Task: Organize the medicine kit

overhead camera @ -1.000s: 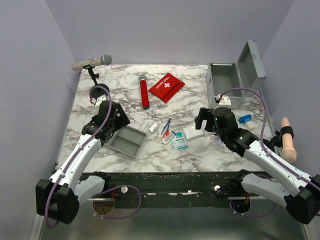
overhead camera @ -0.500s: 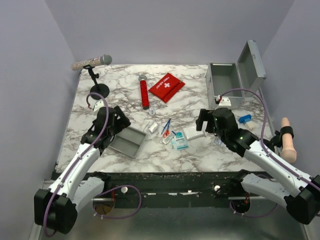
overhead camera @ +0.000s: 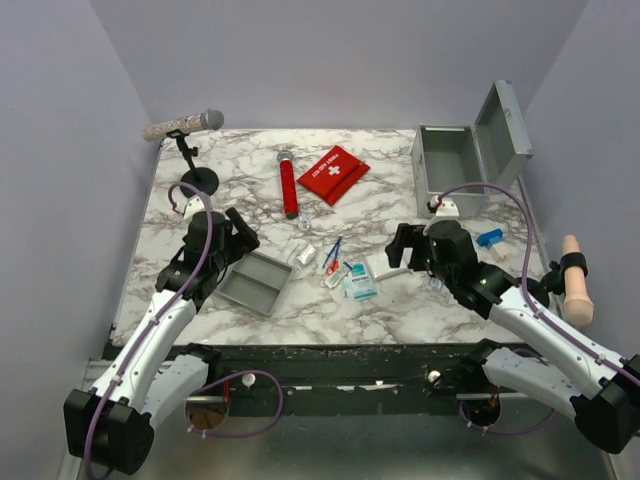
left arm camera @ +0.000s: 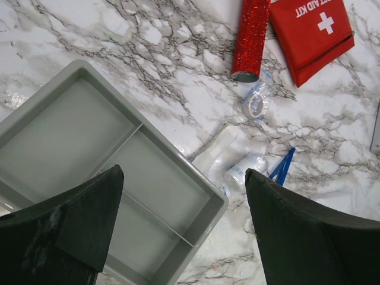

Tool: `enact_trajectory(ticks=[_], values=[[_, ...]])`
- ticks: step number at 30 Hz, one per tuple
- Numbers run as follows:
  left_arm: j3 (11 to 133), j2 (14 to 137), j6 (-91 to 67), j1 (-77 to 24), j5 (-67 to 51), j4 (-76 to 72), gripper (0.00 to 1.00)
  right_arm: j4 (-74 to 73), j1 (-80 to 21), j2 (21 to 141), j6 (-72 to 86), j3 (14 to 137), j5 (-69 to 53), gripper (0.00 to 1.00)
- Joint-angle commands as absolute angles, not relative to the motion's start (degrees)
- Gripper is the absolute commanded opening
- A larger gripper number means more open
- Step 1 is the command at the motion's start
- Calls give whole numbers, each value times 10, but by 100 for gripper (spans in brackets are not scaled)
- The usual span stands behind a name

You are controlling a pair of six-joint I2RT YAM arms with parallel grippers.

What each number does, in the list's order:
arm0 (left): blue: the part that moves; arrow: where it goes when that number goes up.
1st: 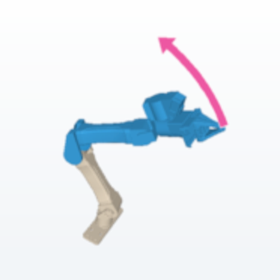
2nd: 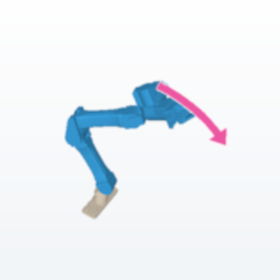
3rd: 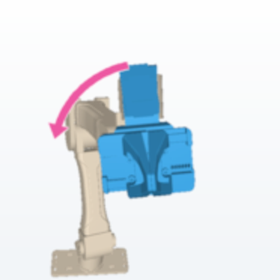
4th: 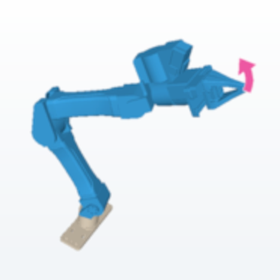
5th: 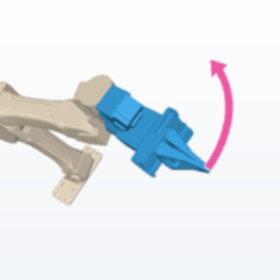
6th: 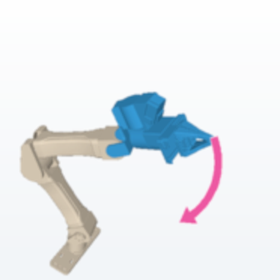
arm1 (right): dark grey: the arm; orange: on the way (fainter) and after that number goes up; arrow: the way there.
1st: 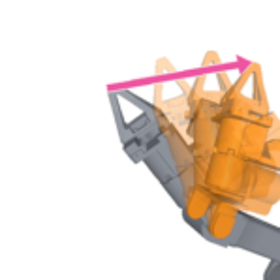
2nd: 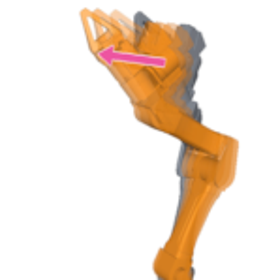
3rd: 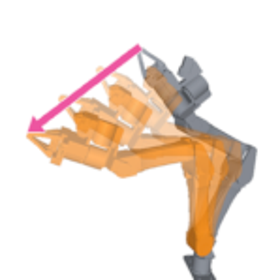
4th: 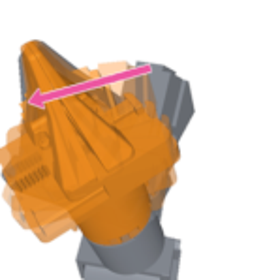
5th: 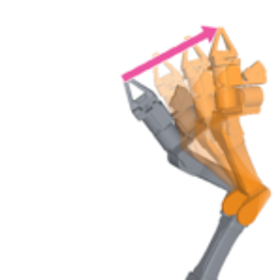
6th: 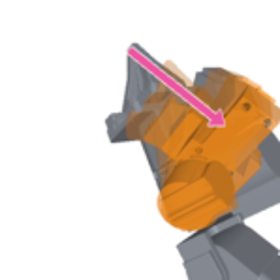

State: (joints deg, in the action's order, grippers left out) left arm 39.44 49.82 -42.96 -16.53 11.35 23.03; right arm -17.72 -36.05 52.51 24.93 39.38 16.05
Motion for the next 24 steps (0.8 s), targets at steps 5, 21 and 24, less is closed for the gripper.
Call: enact_trajectory(ticks=[5, 21, 24], values=[[410, 565, -410, -165, 161, 304, 87, -138, -363, 558, 271, 397, 78, 97], [381, 585, -436, -164, 113, 259, 85, -196, -363, 700, 324, 440, 190, 91], [379, 576, -441, -164, 93, 251, 85, -205, -362, 717, 349, 432, 214, 97]])
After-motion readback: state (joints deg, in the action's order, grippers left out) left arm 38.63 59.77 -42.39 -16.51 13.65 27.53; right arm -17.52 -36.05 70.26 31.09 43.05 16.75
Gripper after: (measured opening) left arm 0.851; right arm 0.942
